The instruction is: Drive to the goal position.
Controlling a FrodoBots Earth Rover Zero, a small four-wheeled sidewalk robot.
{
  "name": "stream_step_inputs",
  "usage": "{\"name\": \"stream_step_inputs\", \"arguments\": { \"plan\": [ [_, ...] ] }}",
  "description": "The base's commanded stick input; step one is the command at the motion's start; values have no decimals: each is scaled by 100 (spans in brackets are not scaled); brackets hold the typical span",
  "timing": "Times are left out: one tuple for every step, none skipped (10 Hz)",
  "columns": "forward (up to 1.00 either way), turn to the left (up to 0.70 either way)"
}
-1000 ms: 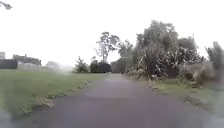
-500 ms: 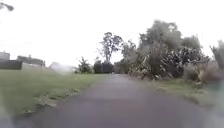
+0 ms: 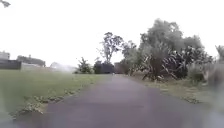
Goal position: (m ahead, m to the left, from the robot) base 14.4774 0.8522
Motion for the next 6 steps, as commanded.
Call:
{"name": "stream_step_inputs", "arguments": {
  "plan": [
    [85,0],
    [85,0],
    [85,0],
    [85,0],
    [85,0],
    [85,0]
  ]
}}
